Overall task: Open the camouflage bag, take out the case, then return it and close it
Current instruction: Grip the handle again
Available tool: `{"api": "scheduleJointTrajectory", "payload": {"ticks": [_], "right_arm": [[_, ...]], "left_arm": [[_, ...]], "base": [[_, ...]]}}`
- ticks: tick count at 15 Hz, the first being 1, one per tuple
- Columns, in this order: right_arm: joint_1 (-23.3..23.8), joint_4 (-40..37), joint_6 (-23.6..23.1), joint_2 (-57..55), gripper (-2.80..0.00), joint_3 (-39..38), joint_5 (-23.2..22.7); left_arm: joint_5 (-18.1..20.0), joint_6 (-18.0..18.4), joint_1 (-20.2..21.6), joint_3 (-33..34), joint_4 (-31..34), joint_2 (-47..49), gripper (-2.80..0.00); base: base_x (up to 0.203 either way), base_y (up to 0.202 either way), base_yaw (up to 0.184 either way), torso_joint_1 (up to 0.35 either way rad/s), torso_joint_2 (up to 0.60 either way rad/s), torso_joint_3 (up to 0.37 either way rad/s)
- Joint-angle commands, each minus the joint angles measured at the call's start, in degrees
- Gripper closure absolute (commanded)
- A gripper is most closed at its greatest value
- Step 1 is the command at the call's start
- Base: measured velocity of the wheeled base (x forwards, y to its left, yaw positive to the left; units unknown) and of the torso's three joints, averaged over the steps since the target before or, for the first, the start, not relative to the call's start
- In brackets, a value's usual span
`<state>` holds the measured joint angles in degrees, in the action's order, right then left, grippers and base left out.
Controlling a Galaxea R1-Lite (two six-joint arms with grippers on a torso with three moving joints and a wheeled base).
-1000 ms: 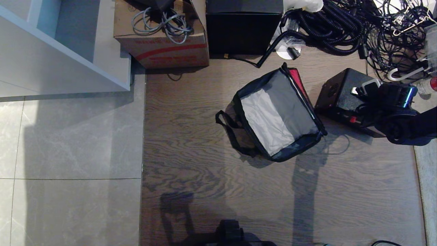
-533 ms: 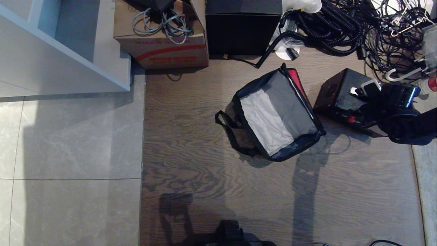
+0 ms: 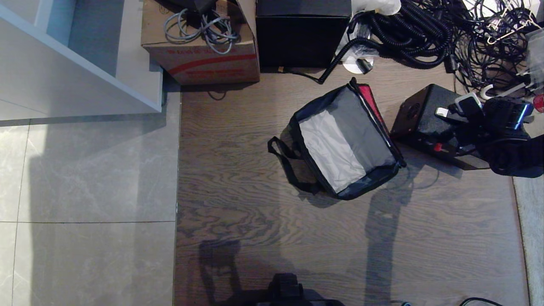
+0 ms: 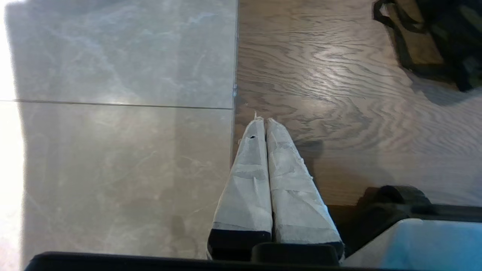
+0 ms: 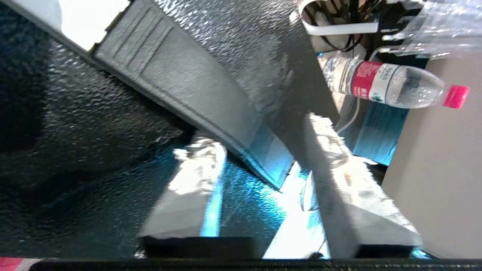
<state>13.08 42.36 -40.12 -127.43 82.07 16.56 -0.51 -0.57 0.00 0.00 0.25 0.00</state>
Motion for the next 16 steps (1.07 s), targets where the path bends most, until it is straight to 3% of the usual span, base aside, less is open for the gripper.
{"api": "scheduleJointTrajectory", "payload": {"ticks": [1, 5, 10, 12, 13, 16], "right_arm": [[0.5, 0.22, -1.38, 0.61, -2.8, 0.35, -0.06], [1.91, 2.4, -7.23, 1.1, -2.8, 2.15, -0.21], [3.17, 8.62, -18.75, 2.17, -2.8, 1.09, -2.38], [3.27, 9.84, -19.44, 1.78, -2.8, 0.7, -2.45], [3.27, 9.85, -19.35, 1.13, 0.0, 0.66, -2.44], [3.58, 12.05, -18.96, -0.6, 0.0, -0.48, -2.24]], "left_arm": [[-0.02, -0.04, 0.0, 0.0, 0.02, 0.0, 0.0], [-0.02, -0.04, 0.0, 0.0, 0.02, 0.0, 0.0], [-0.02, -0.04, 0.0, 0.0, 0.02, 0.0, 0.0], [-0.02, -0.04, 0.0, 0.0, 0.02, 0.0, 0.0], [-0.02, -0.04, 0.0, 0.0, 0.02, 0.0, 0.0], [-0.02, -0.04, 0.0, 0.0, 0.02, 0.0, 0.0]], "base": [[0.0, 0.0, 0.0, 0.0, 0.0, 0.0], [0.0, 0.0, 0.0, 0.0, 0.0, 0.0], [0.0, 0.0, 0.0, 0.0, 0.0, 0.0], [0.0, 0.0, 0.0, 0.0, 0.0, 0.0], [0.0, 0.0, 0.0, 0.0, 0.0, 0.0], [0.0, 0.0, 0.0, 0.0, 0.0, 0.0]]}}
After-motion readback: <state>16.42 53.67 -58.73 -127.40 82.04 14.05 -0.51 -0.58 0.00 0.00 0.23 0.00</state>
